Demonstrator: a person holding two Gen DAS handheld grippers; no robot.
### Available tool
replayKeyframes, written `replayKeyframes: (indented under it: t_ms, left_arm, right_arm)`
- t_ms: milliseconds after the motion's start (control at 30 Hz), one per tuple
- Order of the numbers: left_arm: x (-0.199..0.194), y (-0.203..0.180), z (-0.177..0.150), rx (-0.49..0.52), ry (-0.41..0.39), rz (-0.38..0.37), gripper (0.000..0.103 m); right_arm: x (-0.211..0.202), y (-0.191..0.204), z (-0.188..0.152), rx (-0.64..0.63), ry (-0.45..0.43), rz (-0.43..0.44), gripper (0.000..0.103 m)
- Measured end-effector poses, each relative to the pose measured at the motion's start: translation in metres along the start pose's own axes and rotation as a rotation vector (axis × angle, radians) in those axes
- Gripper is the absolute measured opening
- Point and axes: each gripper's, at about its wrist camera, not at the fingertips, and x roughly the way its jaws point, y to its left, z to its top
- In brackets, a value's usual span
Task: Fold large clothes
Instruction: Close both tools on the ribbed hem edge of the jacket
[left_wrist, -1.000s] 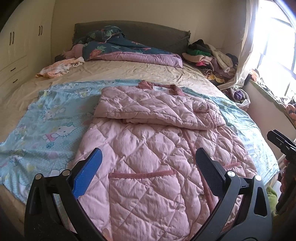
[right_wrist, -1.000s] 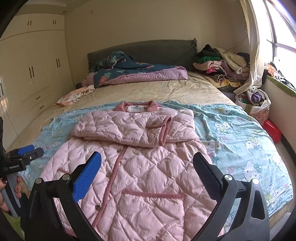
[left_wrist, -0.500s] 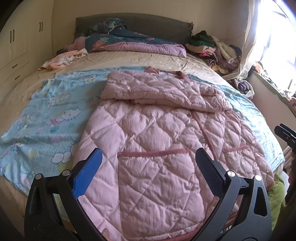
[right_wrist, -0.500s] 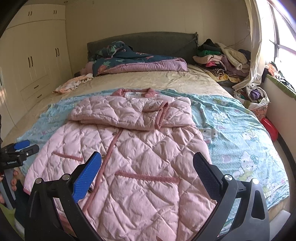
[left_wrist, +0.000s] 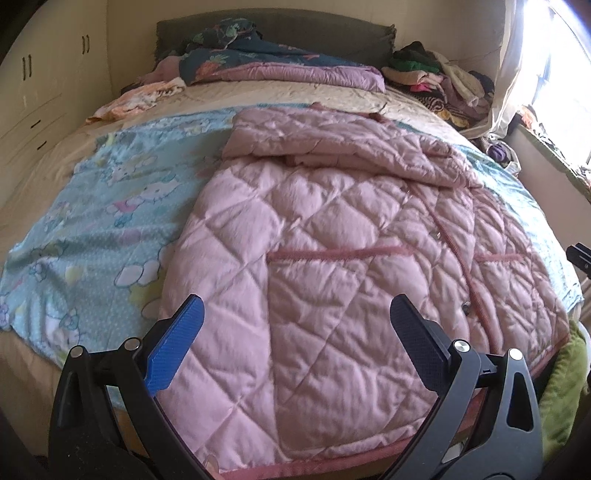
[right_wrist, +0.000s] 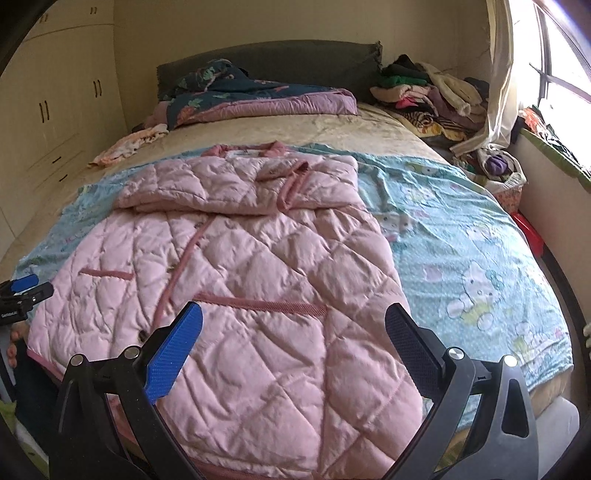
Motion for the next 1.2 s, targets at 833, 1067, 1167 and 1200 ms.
replayKeyframes:
  t_ms: [833, 1067, 1167, 1200]
  left_arm:
    - [0.014, 0.081, -0.050, -0.194, 0.123, -0.016, 0.093]
    - [0.020, 0.076, -0.060, -0.186, 0.153, -0.072, 0.069]
    - [0.020, 0.069, -0.062, -0.168, 0.152, -0.072, 0.069]
    - [0.020, 0.067, -0.062, -0.164, 0.154, -0.075, 0.069]
  right_arm:
    - [0.017, -0.056, -0.044, 0.087, 0.118, -0.059, 0.099]
    - [0.020, -0.071, -0.059, 0.129, 0.167, -0.049, 0.099]
    - [0.020, -0.078, -0.065, 0.144, 0.183, -0.045, 0.099]
    - [0.020, -0.080, -0.068, 0.150, 0.188, -0.038, 0.099]
